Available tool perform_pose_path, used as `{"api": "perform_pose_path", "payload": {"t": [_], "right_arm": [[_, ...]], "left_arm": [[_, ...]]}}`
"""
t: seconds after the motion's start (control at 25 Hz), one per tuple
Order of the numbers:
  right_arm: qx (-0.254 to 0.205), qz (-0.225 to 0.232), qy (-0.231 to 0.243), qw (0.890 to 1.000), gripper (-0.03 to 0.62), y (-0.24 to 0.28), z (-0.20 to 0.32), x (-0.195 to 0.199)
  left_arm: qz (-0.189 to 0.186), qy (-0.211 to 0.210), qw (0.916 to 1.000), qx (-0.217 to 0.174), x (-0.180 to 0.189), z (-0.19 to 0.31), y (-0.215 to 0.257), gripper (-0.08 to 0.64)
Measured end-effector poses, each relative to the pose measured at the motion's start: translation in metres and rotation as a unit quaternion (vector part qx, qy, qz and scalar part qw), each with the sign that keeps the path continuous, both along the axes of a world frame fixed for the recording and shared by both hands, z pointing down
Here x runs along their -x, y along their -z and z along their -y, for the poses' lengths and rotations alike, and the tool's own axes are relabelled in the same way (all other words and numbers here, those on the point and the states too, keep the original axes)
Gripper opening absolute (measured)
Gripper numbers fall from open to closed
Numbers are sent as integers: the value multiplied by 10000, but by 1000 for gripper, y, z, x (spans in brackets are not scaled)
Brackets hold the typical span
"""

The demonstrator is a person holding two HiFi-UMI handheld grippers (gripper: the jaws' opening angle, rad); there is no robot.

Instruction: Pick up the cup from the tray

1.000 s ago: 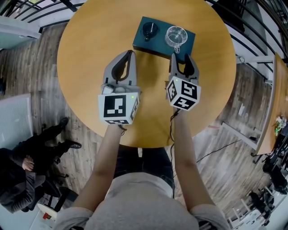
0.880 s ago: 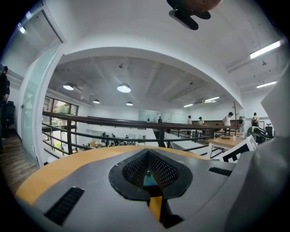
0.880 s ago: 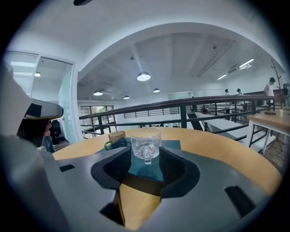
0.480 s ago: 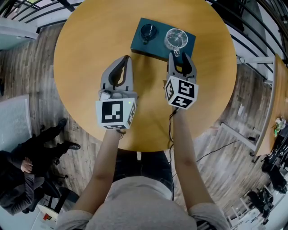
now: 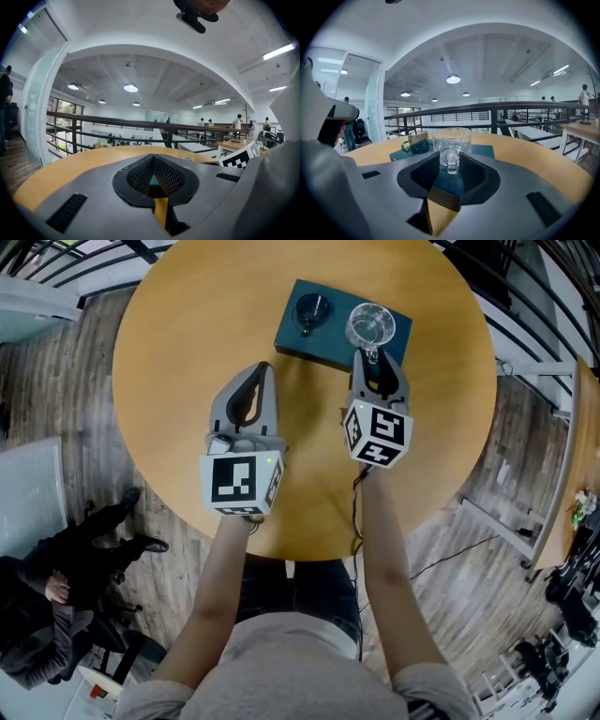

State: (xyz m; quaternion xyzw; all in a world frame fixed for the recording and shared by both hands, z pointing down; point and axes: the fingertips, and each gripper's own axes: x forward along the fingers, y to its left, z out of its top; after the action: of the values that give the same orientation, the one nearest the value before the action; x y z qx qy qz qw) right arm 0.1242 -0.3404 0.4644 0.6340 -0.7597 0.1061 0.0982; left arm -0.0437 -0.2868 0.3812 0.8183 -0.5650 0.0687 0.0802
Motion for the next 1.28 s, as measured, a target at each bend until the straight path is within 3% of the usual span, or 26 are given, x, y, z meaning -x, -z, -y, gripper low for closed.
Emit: {"api": "perform_pose_path", "payload": {"t": [0.08,0.32,0.68,1.28], "right_arm": [[-27,-74,-38,10000,80,0,0,-2],[62,-411,-80,9991,61,-3,3,-2],[155,-418,-159,9989,52,-4,5,-3],[-74,-201,-243,9995,49,3,2,-8]], "left_arm": [[-2,15,10000,19,2,0,-2,6],[-7,37,10000,87,3,0,-7,6],[12,41,10000,87,3,2,-9,6],[41,113,9999,-7,6,5,-3,6]]}}
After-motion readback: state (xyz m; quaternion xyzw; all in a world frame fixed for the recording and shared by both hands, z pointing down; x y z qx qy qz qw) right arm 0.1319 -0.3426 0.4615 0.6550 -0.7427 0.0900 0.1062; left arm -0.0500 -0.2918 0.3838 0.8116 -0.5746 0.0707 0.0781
